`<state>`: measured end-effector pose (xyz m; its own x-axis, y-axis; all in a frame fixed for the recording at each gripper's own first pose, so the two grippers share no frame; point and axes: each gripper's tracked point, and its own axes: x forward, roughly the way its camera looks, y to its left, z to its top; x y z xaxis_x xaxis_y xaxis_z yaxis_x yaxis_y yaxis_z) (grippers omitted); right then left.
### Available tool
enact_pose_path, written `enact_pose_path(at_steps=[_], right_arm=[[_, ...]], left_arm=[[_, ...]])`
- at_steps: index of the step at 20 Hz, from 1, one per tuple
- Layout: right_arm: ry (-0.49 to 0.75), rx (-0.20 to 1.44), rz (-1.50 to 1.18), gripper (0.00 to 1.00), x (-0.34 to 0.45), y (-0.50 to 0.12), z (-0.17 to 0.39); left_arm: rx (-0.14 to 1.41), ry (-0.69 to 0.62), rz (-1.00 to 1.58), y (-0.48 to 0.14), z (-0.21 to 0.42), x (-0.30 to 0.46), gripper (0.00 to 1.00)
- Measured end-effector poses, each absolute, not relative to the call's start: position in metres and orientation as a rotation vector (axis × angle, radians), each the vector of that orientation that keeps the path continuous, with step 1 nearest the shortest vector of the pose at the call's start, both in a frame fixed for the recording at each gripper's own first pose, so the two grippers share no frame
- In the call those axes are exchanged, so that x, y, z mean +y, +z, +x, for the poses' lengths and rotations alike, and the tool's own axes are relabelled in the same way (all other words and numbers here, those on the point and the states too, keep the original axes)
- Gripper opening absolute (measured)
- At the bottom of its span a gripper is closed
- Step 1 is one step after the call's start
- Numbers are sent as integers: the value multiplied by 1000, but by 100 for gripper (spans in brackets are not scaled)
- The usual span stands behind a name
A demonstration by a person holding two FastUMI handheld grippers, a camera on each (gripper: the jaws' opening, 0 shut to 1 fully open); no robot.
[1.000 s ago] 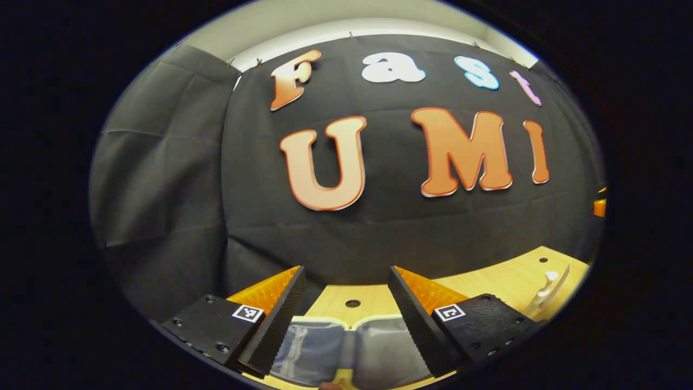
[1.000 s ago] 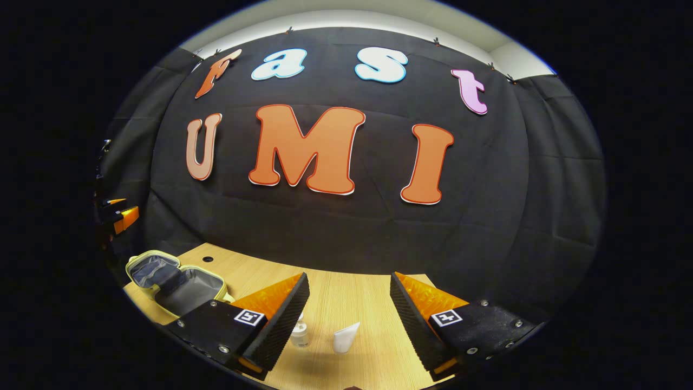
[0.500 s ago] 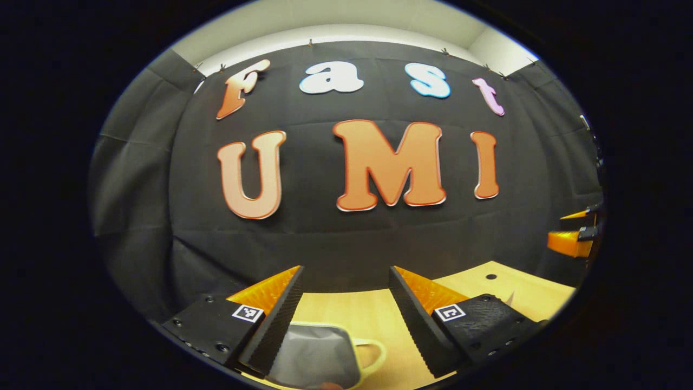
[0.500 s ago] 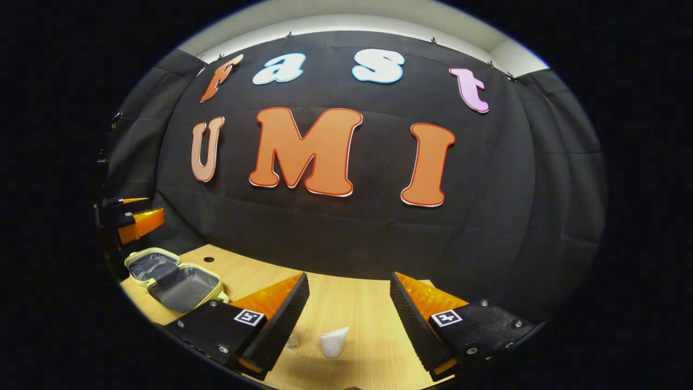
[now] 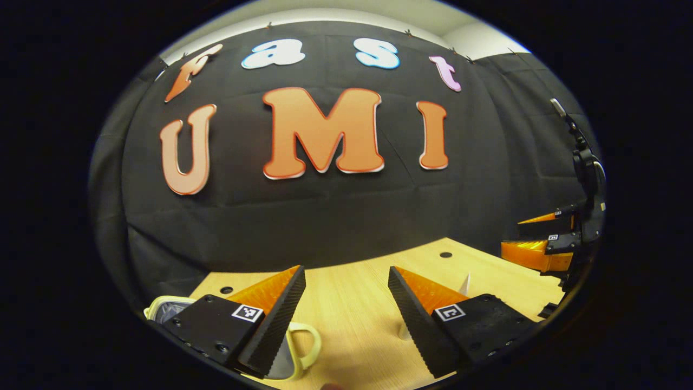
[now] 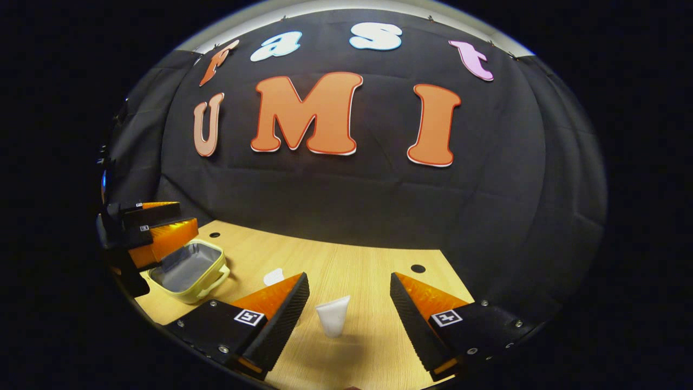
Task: First open the suitcase, pack the skin care products into it, and then close the suitcase.
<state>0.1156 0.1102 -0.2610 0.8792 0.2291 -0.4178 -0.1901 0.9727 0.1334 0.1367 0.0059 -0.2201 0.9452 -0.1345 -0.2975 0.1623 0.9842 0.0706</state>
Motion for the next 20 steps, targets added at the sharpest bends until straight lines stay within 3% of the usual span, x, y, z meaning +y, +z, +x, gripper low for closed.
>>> enact_pose_path(at_steps=[10,17,20], right_arm=[[242,535,77,96,102,-302,112],[213,570,69,96,82,-313,104],[220,589,67,96,79,-319,98]], left_arm=[[571,-365,147,-349,131,-74,99],[775,-399,137,-437,148,-102,100],[786,-408,153,-456,161,-107,100]])
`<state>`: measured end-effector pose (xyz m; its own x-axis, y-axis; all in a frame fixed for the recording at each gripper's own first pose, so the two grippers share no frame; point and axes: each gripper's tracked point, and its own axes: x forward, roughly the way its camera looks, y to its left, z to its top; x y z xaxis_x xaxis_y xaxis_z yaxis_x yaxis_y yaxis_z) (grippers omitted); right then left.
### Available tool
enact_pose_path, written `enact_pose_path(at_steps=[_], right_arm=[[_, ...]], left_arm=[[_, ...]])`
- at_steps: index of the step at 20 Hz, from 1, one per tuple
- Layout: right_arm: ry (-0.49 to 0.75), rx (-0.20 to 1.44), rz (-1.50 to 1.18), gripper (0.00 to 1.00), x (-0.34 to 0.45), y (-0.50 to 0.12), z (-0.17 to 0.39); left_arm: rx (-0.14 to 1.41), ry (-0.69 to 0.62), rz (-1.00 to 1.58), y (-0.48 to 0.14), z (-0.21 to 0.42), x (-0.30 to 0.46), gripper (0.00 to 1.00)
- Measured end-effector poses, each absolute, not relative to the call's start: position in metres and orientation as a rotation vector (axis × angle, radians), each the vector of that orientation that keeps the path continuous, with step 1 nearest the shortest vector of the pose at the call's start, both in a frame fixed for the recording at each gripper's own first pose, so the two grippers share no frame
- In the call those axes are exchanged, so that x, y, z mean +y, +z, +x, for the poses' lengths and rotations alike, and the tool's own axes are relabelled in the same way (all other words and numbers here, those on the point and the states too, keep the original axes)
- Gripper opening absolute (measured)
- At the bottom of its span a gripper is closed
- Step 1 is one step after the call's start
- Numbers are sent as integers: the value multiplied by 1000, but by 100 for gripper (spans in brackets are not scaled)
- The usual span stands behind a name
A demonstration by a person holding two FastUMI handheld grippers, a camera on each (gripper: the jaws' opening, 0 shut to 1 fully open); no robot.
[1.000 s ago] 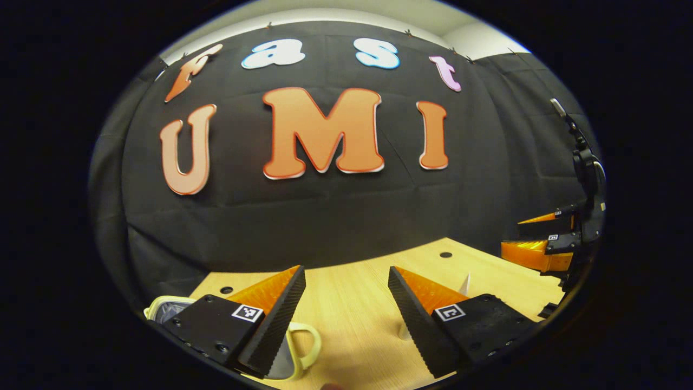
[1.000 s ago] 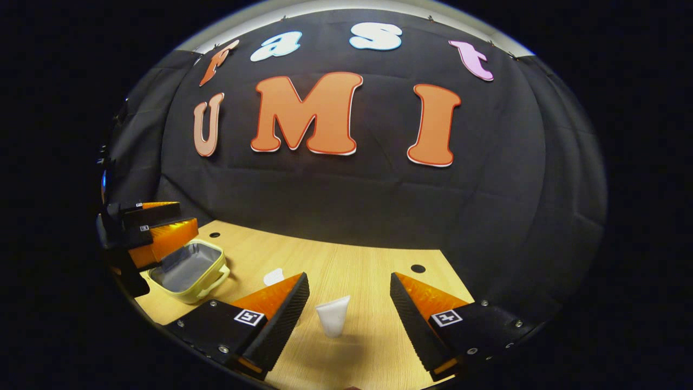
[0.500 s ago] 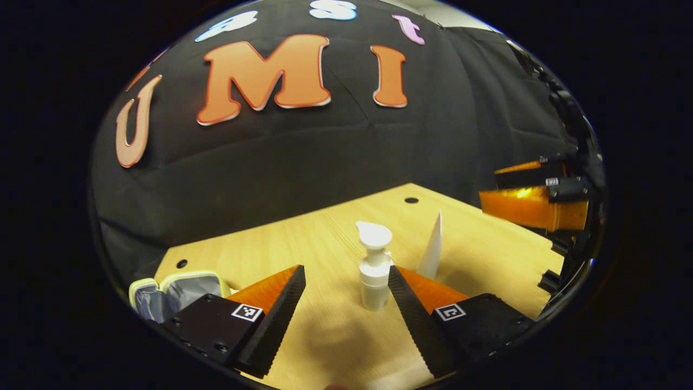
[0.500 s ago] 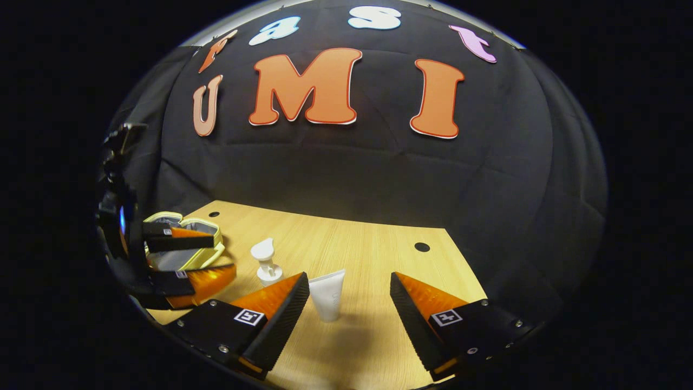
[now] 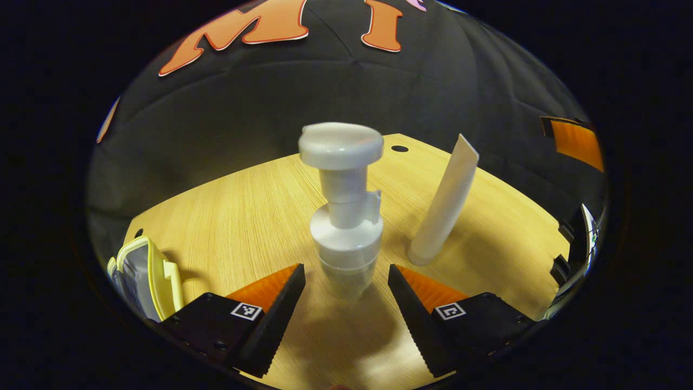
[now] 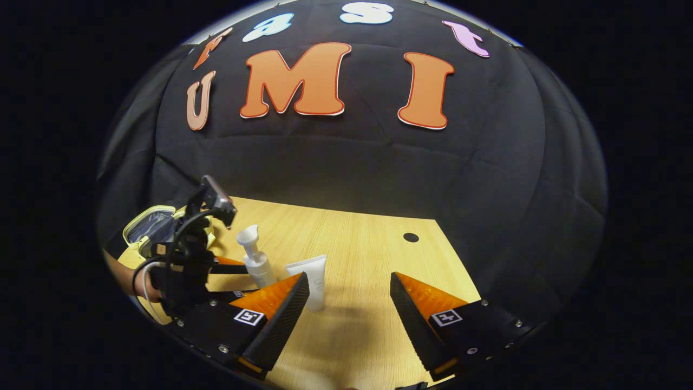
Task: First open the suitcase, pack the skin care products into it, and then close the suitcase.
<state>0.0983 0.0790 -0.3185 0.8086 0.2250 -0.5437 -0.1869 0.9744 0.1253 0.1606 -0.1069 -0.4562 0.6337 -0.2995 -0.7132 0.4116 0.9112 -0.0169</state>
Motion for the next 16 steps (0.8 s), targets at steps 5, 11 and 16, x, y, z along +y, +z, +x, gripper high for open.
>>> enact_pose_path(at_steps=[5,11,16], right_arm=[[244,630,61,96,87,-332,94],[297,689,73,97,105,-358,97],[327,735,74,97,113,-382,94]], left_arm=[[811,-425,119,-478,169,-116,86],[815,-415,125,-467,162,-107,64],[761,-355,114,-418,162,-81,64]])
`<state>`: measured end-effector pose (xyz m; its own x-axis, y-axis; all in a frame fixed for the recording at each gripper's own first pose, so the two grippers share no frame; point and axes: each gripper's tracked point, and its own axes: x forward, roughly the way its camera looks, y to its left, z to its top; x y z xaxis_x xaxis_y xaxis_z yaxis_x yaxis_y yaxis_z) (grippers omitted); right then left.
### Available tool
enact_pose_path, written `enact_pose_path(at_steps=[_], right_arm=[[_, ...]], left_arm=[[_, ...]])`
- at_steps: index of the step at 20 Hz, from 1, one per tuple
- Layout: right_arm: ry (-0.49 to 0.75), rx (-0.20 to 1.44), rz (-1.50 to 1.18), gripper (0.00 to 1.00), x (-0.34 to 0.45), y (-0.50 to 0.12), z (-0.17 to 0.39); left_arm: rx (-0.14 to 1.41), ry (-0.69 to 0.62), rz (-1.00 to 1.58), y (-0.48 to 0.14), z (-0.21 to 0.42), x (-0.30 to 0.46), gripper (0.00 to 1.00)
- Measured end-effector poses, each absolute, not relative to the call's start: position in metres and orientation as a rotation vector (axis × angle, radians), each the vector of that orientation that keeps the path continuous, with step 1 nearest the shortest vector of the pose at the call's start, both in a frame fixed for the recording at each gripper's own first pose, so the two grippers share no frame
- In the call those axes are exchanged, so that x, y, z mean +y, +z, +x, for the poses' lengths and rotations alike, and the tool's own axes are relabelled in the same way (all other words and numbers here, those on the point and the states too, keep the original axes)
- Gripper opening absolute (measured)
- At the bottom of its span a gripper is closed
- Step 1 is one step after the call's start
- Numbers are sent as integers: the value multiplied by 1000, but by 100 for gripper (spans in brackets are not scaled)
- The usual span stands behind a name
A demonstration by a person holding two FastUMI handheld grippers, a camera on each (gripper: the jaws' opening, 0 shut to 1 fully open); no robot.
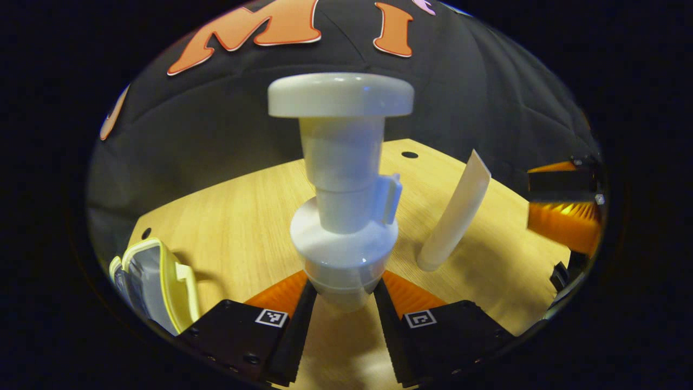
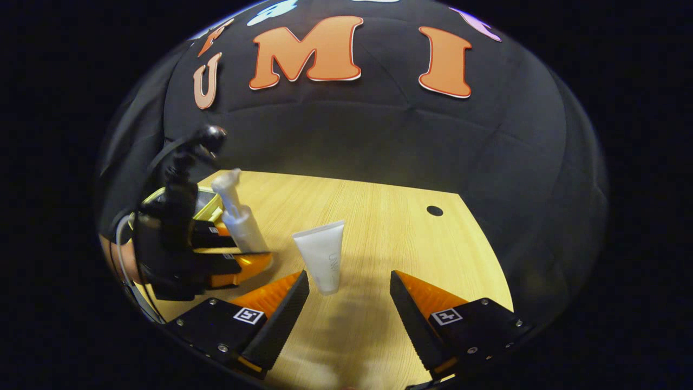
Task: First open the suitcase, pack the skin care products into it, and then close the suitcase.
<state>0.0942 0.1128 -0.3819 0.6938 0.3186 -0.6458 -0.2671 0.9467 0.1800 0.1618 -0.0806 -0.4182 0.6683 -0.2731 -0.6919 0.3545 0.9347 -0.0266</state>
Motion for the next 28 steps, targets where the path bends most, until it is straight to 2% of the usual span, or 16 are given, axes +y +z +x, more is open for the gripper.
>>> enact_pose_path(at_steps=[4,10,18,22,24,25,28], right_arm=[[352,771,73,97,118,-407,94],[452,794,52,96,145,-440,109],[491,834,46,96,175,-483,127],[485,840,76,81,186,-491,134],[492,829,49,69,191,-494,132],[490,822,48,58,190,-491,132],[488,858,91,54,194,-490,129]], left_arm=[[726,-271,104,-371,157,-44,64],[697,-102,100,-314,130,21,64],[739,178,15,-293,75,121,64],[760,285,-23,-288,48,162,64],[766,319,-50,-287,41,175,64],[772,326,-65,-288,38,180,63],[796,319,-91,-299,34,195,63]])
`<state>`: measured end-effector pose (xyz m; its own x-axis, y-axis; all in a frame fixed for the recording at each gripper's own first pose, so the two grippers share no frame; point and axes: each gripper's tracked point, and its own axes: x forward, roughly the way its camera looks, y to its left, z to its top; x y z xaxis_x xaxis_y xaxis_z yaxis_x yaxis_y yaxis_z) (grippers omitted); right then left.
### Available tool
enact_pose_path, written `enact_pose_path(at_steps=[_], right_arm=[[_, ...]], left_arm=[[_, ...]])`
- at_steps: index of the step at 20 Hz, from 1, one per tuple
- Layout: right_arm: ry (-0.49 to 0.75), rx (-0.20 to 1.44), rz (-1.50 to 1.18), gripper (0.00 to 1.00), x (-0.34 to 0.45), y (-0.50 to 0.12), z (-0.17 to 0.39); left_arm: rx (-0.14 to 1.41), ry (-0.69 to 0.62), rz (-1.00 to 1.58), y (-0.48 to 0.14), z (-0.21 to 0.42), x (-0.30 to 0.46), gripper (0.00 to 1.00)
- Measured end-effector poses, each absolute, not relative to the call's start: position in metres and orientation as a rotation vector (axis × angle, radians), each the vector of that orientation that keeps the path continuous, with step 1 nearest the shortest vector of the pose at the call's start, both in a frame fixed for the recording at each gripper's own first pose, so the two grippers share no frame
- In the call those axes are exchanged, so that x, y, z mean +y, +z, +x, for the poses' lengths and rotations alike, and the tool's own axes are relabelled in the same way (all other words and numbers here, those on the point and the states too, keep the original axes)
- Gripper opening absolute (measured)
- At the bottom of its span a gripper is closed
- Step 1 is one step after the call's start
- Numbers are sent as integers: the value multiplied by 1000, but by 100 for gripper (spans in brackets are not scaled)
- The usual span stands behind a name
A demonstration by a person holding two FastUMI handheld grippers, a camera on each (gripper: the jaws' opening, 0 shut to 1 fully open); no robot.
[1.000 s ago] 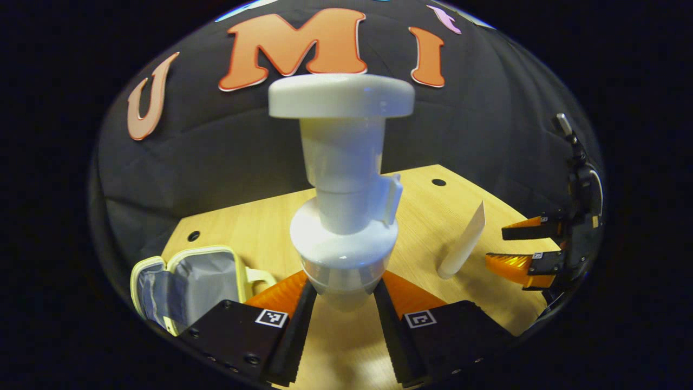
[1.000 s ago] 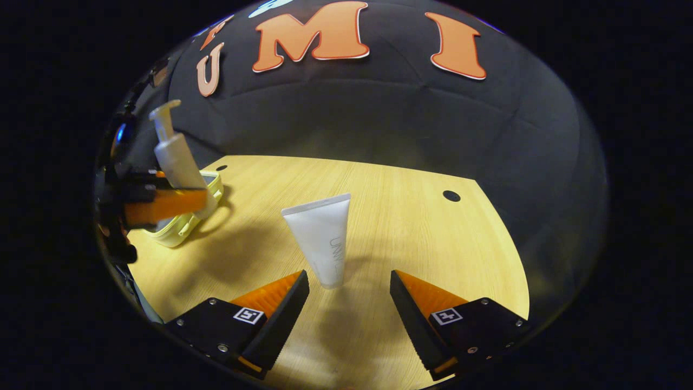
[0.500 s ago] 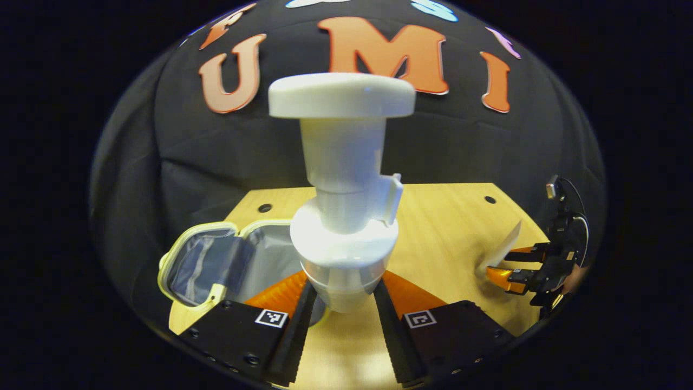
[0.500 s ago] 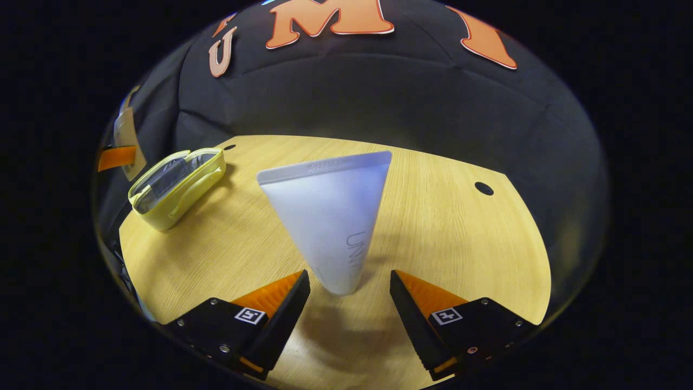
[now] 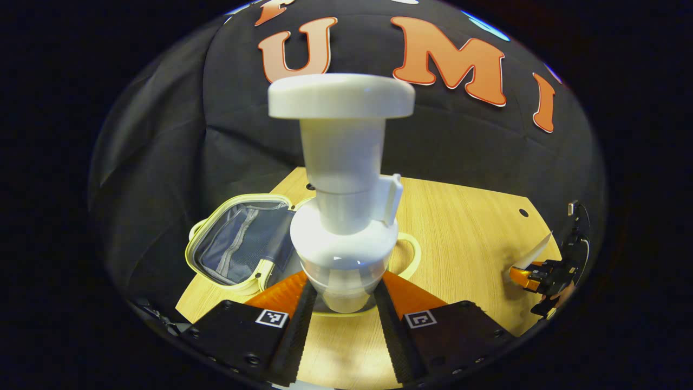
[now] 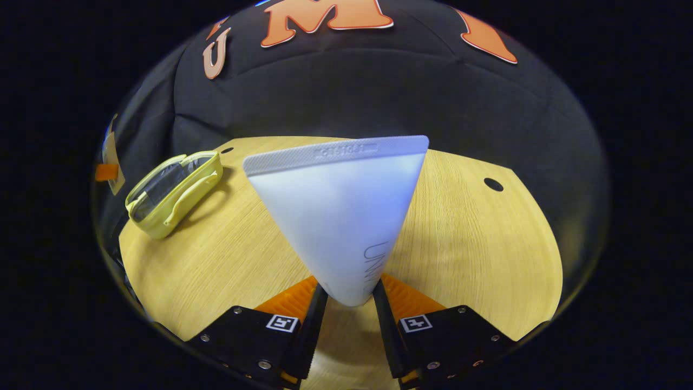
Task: First open the suitcase, pack the skin care products into it, and then close the suitcase.
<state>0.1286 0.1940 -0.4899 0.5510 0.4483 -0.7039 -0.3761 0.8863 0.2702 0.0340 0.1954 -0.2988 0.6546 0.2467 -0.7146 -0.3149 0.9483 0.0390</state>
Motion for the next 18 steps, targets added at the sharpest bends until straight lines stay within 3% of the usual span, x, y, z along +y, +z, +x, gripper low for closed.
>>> enact_pose_path(at_steps=[2,12,18], right_arm=[[468,864,73,48,190,-486,126],[364,782,141,51,208,-378,110],[348,764,153,51,238,-332,88]], left_arm=[[804,297,-92,-304,38,207,63],[884,84,-77,-327,56,232,64],[1019,-16,-88,-358,59,257,64]])
